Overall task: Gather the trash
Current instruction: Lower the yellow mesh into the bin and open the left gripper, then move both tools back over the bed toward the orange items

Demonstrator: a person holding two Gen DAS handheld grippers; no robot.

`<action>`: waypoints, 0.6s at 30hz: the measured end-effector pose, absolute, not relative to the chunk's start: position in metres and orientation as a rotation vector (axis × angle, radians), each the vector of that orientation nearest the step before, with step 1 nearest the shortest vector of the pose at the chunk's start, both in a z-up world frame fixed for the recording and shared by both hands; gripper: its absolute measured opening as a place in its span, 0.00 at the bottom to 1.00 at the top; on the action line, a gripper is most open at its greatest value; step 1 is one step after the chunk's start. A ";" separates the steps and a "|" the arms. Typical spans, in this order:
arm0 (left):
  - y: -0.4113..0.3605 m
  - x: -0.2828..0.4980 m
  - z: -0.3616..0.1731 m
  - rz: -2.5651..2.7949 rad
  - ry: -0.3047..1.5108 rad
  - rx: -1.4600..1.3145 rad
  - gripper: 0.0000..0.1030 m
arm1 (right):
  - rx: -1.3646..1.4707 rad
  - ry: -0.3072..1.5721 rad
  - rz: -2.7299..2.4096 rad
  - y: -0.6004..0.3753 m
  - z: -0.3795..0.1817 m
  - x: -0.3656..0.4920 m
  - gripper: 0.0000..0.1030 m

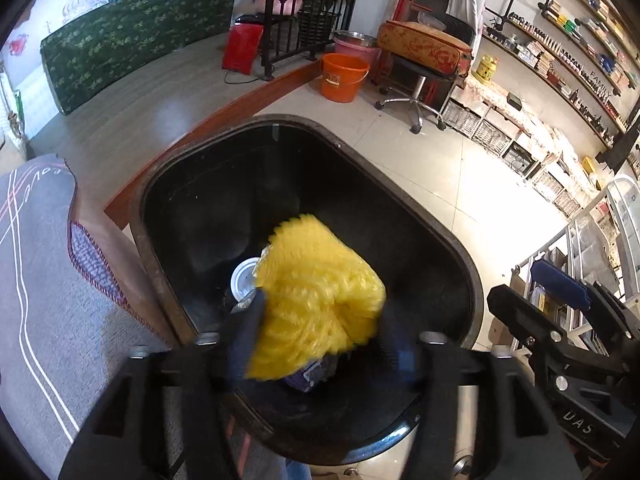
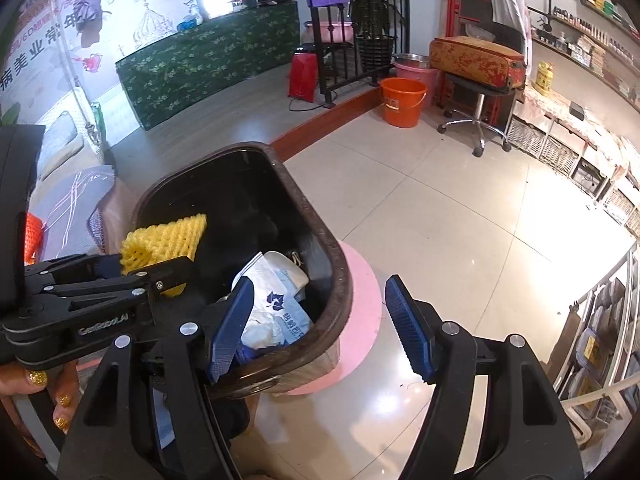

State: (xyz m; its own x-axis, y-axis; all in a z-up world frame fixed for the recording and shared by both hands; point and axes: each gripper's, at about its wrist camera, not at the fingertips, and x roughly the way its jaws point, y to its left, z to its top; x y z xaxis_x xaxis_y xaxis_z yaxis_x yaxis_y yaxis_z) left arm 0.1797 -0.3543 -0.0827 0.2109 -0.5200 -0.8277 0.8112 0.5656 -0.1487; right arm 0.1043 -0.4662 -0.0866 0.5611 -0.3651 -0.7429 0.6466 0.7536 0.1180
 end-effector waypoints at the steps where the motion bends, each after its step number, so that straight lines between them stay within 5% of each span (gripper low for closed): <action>1: -0.353 0.179 -0.080 -0.955 0.972 0.343 0.70 | 0.407 0.766 -0.619 -0.467 -0.087 0.104 0.69; 6: -0.352 0.181 -0.078 -0.949 0.965 0.334 0.82 | 0.414 0.759 -0.635 -0.468 -0.087 0.103 0.75; 18: -0.330 0.183 -0.060 -0.955 0.937 0.250 0.85 | 0.415 0.759 -0.635 -0.465 -0.083 0.109 0.77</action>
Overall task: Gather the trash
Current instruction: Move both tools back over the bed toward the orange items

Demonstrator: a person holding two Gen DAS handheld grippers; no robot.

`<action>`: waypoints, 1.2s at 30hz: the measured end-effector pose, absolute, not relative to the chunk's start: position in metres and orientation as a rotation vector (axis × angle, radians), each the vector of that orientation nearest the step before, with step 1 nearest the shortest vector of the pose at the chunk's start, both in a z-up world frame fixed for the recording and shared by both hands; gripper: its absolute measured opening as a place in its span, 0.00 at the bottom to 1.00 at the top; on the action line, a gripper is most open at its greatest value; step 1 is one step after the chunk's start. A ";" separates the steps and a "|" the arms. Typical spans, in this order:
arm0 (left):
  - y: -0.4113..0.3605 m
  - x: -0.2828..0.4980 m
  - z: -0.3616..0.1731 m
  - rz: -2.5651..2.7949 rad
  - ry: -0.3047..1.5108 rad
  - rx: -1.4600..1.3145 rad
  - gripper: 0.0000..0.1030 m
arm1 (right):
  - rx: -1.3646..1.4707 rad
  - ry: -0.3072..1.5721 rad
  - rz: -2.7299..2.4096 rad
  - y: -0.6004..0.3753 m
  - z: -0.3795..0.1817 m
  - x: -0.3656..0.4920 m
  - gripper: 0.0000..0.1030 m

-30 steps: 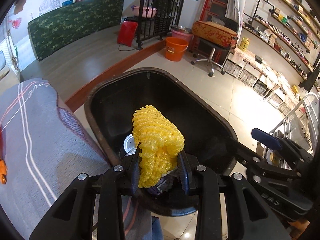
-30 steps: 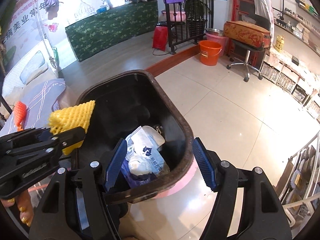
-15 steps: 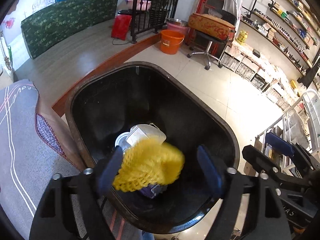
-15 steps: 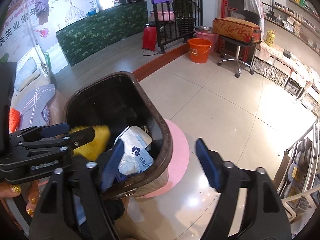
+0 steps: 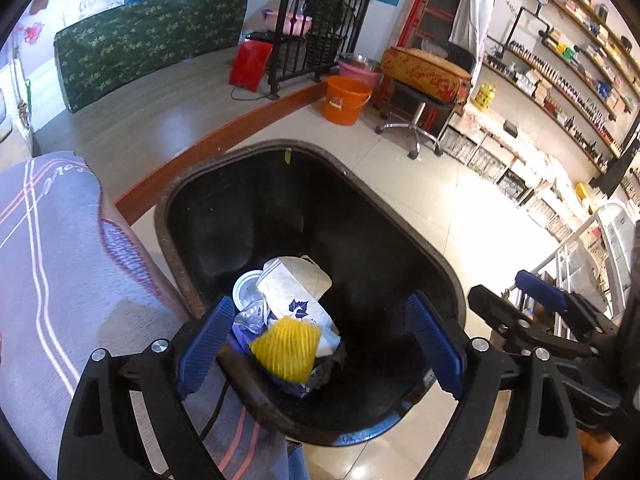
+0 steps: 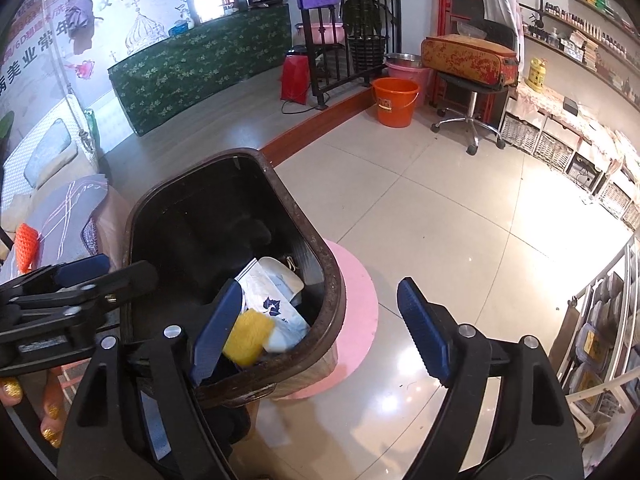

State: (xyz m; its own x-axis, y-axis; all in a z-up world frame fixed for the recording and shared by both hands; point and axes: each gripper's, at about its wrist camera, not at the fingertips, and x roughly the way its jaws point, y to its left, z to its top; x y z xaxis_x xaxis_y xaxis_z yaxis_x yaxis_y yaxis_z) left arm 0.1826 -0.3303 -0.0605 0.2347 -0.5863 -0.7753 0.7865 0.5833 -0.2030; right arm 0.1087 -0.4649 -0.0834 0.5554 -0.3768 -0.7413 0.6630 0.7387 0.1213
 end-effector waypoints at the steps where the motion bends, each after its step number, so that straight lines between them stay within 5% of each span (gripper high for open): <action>1: -0.325 0.183 -0.058 -0.951 0.931 0.237 0.85 | 0.414 0.762 -0.631 -0.464 -0.083 0.110 0.77; 36: -0.087 0.261 -0.053 -0.410 0.914 0.031 0.86 | 0.214 0.772 -0.211 -0.309 -0.051 0.227 0.78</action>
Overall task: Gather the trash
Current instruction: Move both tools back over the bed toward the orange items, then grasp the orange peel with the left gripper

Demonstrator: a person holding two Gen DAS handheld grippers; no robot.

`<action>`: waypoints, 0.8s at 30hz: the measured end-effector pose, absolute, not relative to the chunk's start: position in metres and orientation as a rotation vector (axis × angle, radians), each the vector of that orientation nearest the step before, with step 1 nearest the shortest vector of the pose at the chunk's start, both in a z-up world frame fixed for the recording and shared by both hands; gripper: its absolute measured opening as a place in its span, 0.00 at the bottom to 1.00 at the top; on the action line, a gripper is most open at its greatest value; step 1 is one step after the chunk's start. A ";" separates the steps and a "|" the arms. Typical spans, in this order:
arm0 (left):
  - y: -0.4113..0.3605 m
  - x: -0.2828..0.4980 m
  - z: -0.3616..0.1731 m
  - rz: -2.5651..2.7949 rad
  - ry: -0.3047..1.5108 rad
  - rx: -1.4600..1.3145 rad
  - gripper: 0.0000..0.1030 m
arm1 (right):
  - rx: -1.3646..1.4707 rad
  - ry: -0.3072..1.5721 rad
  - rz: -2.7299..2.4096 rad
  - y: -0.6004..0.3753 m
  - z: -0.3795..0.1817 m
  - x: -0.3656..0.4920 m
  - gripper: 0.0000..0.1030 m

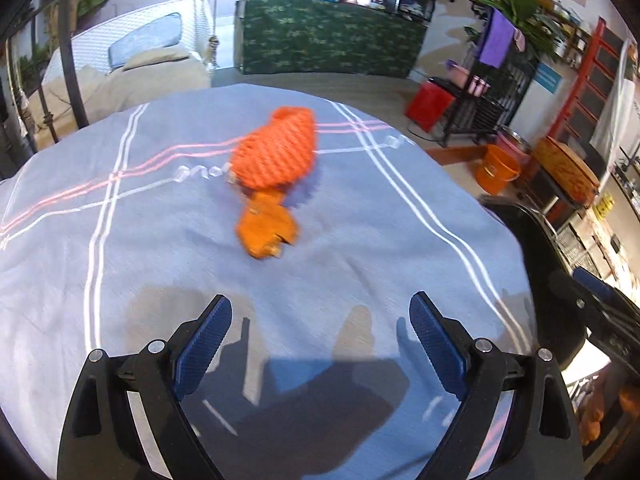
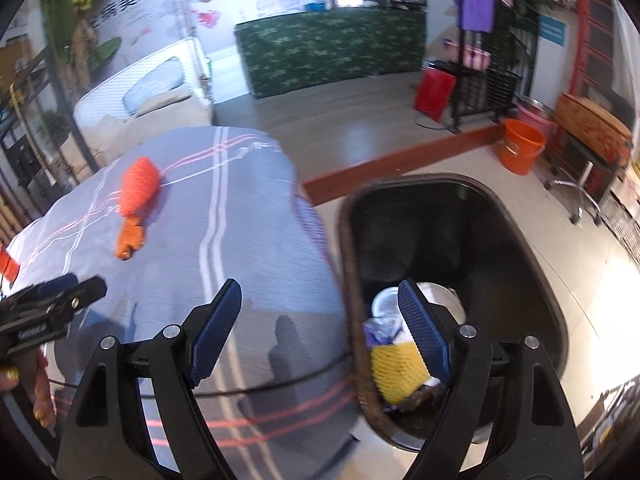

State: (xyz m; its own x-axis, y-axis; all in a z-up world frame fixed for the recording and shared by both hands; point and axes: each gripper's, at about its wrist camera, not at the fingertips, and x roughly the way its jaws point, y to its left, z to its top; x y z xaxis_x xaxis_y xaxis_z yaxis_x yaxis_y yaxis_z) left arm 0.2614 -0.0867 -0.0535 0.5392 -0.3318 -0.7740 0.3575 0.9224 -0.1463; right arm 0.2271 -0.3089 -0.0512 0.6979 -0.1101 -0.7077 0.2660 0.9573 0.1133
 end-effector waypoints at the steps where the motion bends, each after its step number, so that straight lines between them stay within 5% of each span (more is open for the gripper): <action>1: -0.082 0.269 -0.055 -0.401 0.914 0.035 0.86 | 0.208 0.772 -0.203 -0.305 -0.050 0.229 0.78; 12: -0.084 0.329 -0.073 -0.404 0.972 0.077 0.66 | 0.129 0.782 -0.139 -0.273 -0.039 0.267 0.78; 20: -0.098 0.350 -0.092 -0.417 1.019 0.131 0.63 | 0.124 0.794 -0.099 -0.256 -0.040 0.300 0.78; 24: -0.093 0.346 -0.092 -0.402 1.015 0.125 0.42 | 0.112 0.804 -0.077 -0.249 -0.042 0.314 0.78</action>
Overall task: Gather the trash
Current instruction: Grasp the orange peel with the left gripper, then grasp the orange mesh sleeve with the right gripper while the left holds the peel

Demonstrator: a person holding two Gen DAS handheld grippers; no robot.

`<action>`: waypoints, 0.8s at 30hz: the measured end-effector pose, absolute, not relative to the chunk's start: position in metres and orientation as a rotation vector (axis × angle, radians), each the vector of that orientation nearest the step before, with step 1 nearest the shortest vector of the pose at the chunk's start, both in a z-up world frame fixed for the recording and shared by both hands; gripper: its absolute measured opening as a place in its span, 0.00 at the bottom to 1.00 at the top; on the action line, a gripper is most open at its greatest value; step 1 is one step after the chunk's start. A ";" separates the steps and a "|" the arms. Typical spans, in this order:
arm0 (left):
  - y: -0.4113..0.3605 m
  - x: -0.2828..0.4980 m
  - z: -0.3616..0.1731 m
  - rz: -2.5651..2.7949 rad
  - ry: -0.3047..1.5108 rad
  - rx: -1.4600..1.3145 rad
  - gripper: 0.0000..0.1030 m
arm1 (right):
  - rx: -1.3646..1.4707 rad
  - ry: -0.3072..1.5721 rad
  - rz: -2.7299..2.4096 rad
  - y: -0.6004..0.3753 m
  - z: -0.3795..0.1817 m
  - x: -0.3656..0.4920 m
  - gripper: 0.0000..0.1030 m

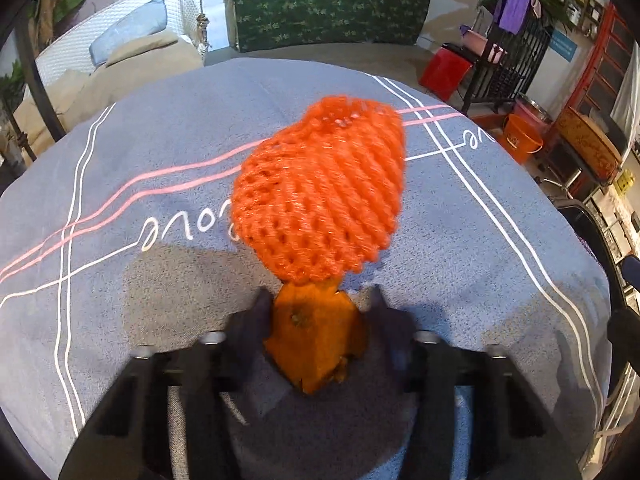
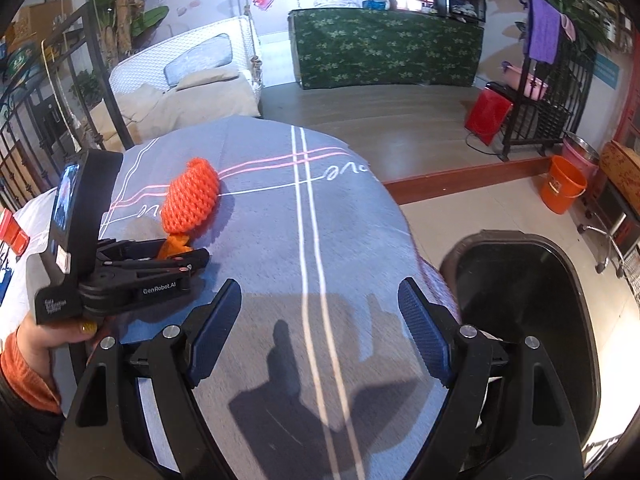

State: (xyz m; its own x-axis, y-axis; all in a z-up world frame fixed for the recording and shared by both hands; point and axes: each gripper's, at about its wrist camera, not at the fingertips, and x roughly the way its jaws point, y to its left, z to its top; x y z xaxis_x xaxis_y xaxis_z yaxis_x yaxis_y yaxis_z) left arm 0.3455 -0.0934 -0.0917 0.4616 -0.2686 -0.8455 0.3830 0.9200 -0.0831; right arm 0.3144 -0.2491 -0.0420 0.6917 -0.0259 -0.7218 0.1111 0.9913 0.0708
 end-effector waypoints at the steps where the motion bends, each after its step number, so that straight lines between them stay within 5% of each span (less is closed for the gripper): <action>1: -0.091 0.345 -0.092 -0.403 1.015 0.114 0.41 | 0.113 0.807 -0.069 -0.248 -0.042 0.318 0.78; 24: -0.006 0.303 -0.057 -0.256 0.931 -0.125 0.34 | 0.046 0.941 0.166 -0.159 -0.061 0.407 0.78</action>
State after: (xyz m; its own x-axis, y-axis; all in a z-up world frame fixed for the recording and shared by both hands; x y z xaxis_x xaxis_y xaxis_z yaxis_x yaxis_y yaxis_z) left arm 0.3028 -0.0056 -0.0570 0.5692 -0.2712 -0.7762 0.1635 0.9625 -0.2164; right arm 0.4070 -0.1586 -0.0608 0.5772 0.1621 -0.8004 -0.1219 0.9862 0.1119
